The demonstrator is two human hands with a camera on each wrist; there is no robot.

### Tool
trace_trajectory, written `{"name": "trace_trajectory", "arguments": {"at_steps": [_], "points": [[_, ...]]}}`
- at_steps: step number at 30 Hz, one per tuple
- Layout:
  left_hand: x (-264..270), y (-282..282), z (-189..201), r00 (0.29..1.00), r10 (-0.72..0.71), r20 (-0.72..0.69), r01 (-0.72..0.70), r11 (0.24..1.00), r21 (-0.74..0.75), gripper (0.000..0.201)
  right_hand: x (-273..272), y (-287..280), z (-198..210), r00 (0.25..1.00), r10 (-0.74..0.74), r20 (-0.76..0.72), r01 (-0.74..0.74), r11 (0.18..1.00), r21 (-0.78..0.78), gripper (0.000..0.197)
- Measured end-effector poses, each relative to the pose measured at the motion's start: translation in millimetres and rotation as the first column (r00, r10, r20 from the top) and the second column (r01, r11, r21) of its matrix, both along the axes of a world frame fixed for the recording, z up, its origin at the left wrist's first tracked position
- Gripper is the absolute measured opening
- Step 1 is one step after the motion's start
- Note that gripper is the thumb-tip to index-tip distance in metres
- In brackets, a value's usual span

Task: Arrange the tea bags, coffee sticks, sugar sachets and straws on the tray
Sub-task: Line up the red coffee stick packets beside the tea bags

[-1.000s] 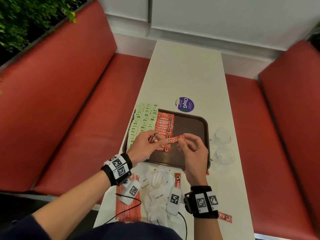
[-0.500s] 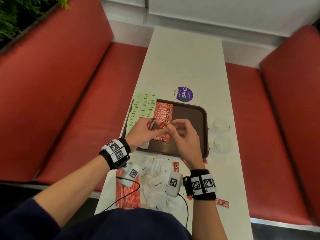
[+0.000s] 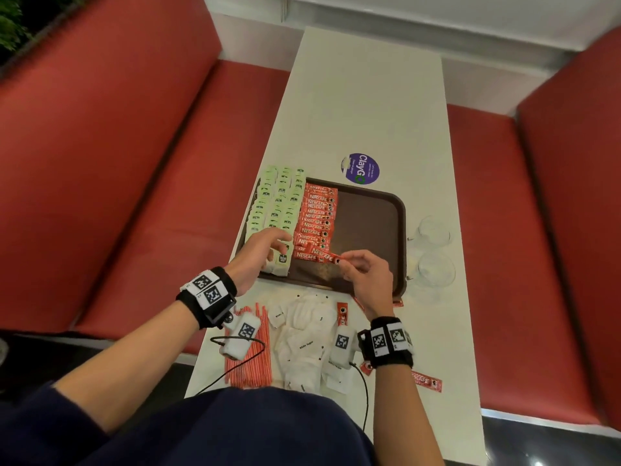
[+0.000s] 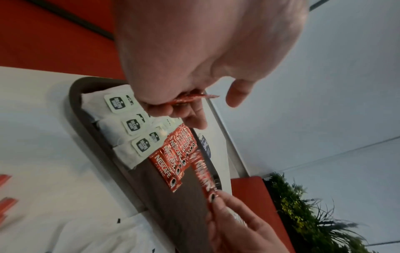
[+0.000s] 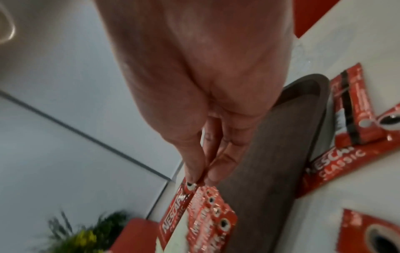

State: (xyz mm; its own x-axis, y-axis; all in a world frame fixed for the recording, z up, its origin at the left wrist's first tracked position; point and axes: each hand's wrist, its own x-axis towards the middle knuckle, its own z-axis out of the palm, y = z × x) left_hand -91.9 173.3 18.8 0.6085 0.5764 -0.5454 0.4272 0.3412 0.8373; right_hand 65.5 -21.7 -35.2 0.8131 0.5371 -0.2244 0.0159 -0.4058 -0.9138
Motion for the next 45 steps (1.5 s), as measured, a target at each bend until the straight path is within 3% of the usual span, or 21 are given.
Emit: {"name": "trace_trajectory", "arguments": {"at_steps": [4, 10, 15, 19, 22, 28, 32, 34, 36, 38, 39, 41, 45], "points": [[-5.5, 0.6, -6.0, 0.996, 0.092, -0.015, -0.092, 0.995, -0.029, 0.036, 4.3, 16.8, -28.1, 0.983, 0.146, 0.109, -0.123, 0.972, -0.199, 0.013], [-8.6, 1.7, -8.8, 0.992, 0.122, 0.009, -0.121, 0.99, -0.065, 0.032, -0.1, 40.2, -53.0, 0.987, 0.116, 0.11, -0.082, 0.958, -0.274, 0.019], [-10.9, 4.7, -12.2, 0.991, 0.123, 0.044, -0.118, 0.986, -0.12, 0.028, -2.1, 44.2, -56.3, 0.985, 0.114, 0.133, -0.068, 0.948, -0.311, 0.011], [-12.4, 5.2, -14.4, 0.99, 0.052, 0.133, -0.029, 0.986, -0.166, 0.028, -5.4, 46.9, -54.8, 0.977, 0.108, 0.181, -0.043, 0.943, -0.329, 0.013], [-13.3, 3.7, -11.7, 0.983, -0.043, 0.18, 0.064, 0.991, -0.117, 0.03, -7.2, 50.2, -57.3, 0.974, 0.102, 0.201, -0.024, 0.934, -0.356, 0.014], [-8.6, -0.8, -6.4, 0.981, -0.087, 0.171, 0.103, 0.991, -0.083, 0.015, -10.2, 51.4, -55.7, 0.964, 0.107, 0.242, -0.005, 0.923, -0.385, 0.016], [-5.7, -2.9, -4.5, 0.982, -0.144, 0.122, 0.141, 0.989, 0.037, 0.021, -15.5, 48.4, -35.8, 0.945, 0.068, 0.32, 0.033, 0.954, -0.297, 0.009], [-4.3, -2.2, -4.5, 0.981, -0.167, 0.102, 0.152, 0.979, 0.135, 0.018, -23.0, 46.3, -13.1, 0.98, 0.057, 0.193, -0.024, 0.985, -0.169, 0.015], [-3.1, -2.7, -1.6, 0.969, -0.197, 0.152, 0.169, 0.97, 0.176, 0.013, -32.6, 43.4, 10.0, 0.988, 0.115, -0.105, -0.123, 0.99, -0.07, 0.035], [-2.5, -4.0, 4.1, 0.945, -0.248, 0.212, 0.21, 0.96, 0.187, 0.016, -37.8, 39.3, 22.9, 0.869, 0.159, -0.468, -0.142, 0.987, 0.072, 0.053], [-2.8, -4.1, 7.3, 0.929, -0.285, 0.234, 0.244, 0.951, 0.189, 0.017, -38.4, 36.5, 26.4, 0.796, 0.172, -0.58, -0.095, 0.982, 0.162, 0.054], [-5.3, -2.1, 12.2, 0.898, -0.363, 0.247, 0.321, 0.927, 0.194, 0.017, -36.0, 30.7, 29.4, 0.749, 0.186, -0.635, 0.028, 0.95, 0.311, 0.042], [-9.5, 7.0, 12.5, 0.909, -0.366, 0.201, 0.352, 0.93, 0.104, 0.044, -25.7, 21.5, 36.7, 0.883, 0.122, -0.454, 0.063, 0.926, 0.373, 0.026]]}}
